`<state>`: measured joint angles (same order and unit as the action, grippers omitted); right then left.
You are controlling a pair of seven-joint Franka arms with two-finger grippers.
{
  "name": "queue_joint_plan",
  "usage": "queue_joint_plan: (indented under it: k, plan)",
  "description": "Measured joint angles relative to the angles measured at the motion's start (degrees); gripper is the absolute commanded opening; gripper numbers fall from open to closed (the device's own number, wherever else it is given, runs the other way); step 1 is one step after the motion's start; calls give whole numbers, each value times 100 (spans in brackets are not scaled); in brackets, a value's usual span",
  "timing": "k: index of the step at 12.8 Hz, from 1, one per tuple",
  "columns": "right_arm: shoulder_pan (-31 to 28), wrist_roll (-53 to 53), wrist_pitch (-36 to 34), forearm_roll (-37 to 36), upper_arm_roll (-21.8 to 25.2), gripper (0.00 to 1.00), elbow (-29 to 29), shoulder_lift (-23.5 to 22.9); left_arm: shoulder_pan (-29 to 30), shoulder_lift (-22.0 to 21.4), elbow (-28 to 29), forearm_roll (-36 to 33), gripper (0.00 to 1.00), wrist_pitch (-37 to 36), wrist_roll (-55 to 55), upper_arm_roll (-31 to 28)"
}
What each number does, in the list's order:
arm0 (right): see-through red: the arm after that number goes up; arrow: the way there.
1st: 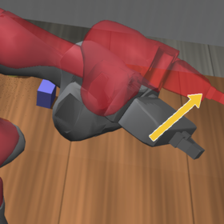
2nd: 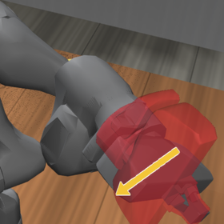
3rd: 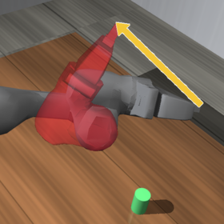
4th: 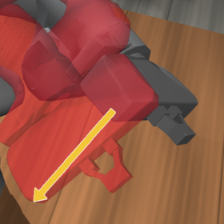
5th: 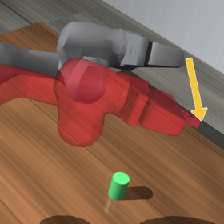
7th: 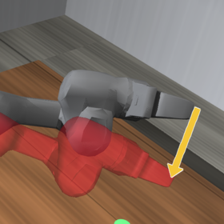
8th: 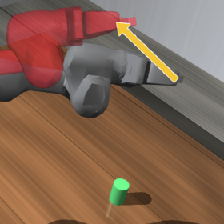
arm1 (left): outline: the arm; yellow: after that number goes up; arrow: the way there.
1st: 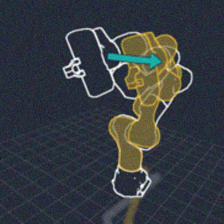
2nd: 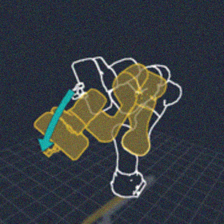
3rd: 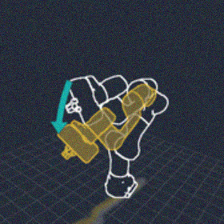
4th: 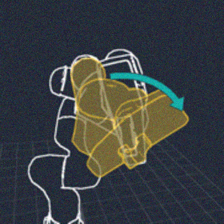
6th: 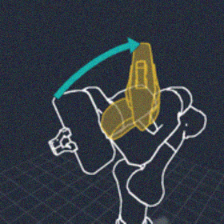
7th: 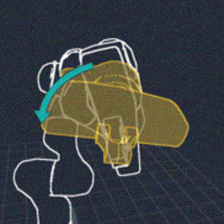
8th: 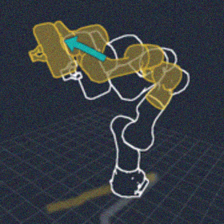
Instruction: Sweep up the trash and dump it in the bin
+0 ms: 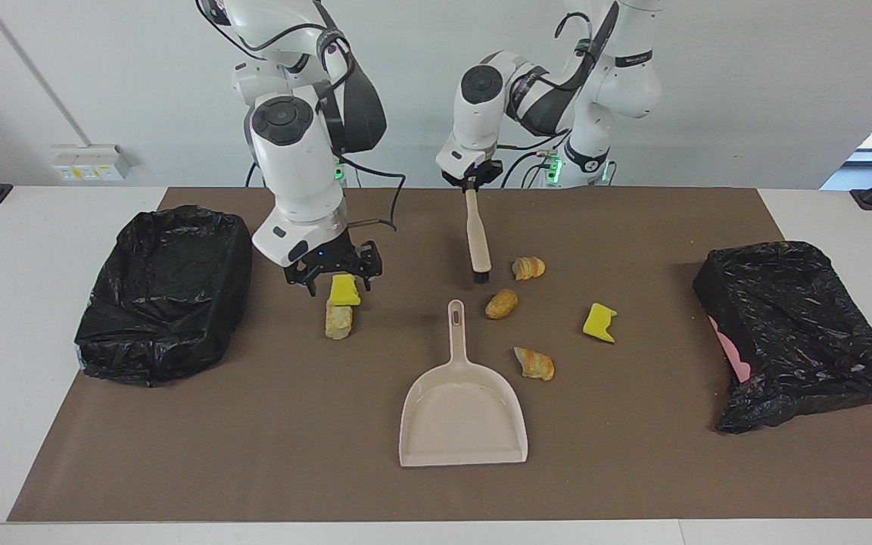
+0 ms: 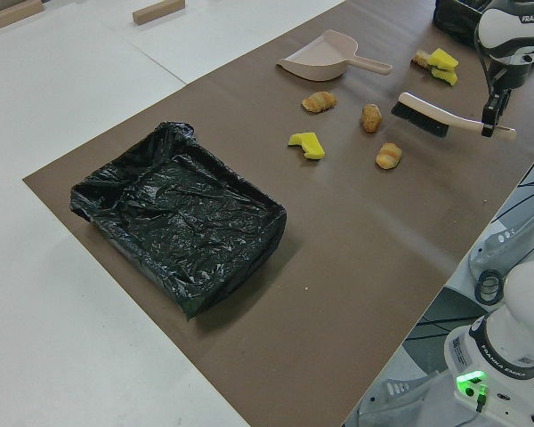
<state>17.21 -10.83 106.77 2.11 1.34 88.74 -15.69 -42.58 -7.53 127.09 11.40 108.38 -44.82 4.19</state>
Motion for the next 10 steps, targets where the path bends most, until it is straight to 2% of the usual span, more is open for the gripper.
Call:
queue_joint_plan:
  k: [2,6,10]
  plan:
    - [-5,5,0,0,-9,100,5,3,653,-145,-57,-189,0,-166,347,-17]
    - [134,-108,56,61,-37,100,13,-48,1764,-141,-55,-744,0,-237,1043,-34]
    - [557,-442,600,112,-201,100,-262,-813,2817,-76,-3,-776,0,-252,1641,-32]
